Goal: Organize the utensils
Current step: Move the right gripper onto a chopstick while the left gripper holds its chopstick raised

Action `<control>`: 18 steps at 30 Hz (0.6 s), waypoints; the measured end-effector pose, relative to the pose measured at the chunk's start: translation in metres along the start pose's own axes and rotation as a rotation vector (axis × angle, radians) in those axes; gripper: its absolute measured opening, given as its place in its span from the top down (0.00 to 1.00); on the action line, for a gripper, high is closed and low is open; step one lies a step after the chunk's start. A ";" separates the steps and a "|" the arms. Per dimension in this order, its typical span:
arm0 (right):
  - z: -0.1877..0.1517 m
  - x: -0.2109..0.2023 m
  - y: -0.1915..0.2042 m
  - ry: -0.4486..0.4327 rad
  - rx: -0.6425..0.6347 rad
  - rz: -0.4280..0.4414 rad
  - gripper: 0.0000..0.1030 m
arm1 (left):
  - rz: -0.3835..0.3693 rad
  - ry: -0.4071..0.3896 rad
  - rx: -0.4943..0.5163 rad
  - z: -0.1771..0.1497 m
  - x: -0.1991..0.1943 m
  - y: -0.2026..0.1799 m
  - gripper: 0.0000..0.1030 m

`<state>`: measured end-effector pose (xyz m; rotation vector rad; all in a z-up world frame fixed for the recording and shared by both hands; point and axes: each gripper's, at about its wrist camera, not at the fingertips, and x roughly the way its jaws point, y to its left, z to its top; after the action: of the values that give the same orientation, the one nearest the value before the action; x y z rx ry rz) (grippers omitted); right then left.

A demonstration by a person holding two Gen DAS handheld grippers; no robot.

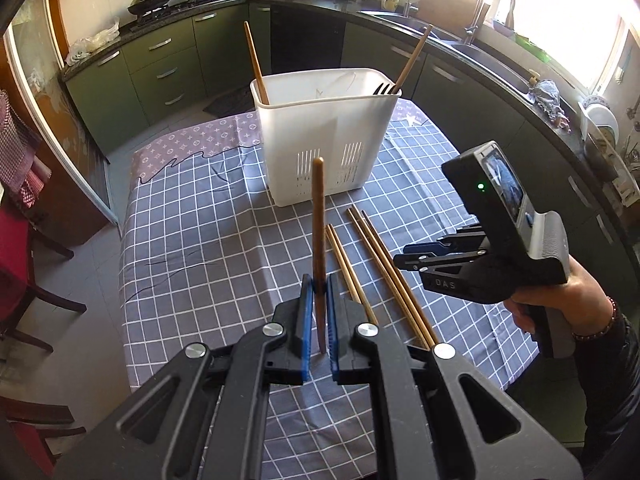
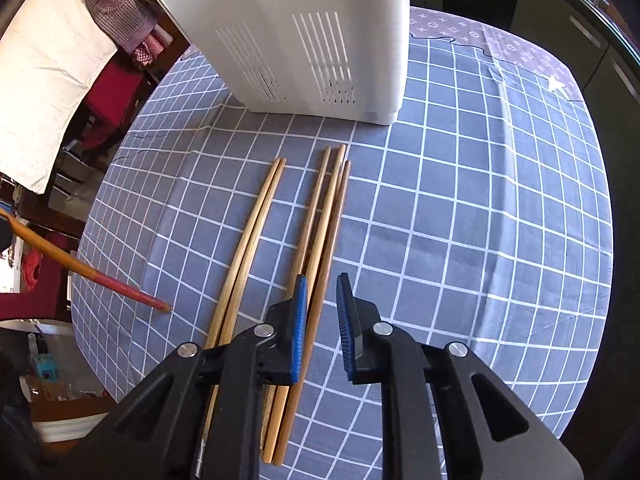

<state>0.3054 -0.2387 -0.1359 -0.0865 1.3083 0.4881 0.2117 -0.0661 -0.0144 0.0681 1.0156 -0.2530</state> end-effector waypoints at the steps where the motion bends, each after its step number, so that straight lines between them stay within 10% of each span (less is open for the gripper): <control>1: 0.003 0.003 0.002 0.011 -0.002 -0.008 0.85 | -0.001 0.000 0.003 0.000 0.000 0.000 0.94; 18: 0.017 0.025 0.016 0.075 -0.019 -0.099 0.86 | -0.011 -0.008 0.038 -0.005 -0.003 -0.004 0.93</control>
<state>0.3193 -0.2113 -0.1516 -0.1868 1.3662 0.4160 0.2053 -0.0681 -0.0144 0.0962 1.0038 -0.2823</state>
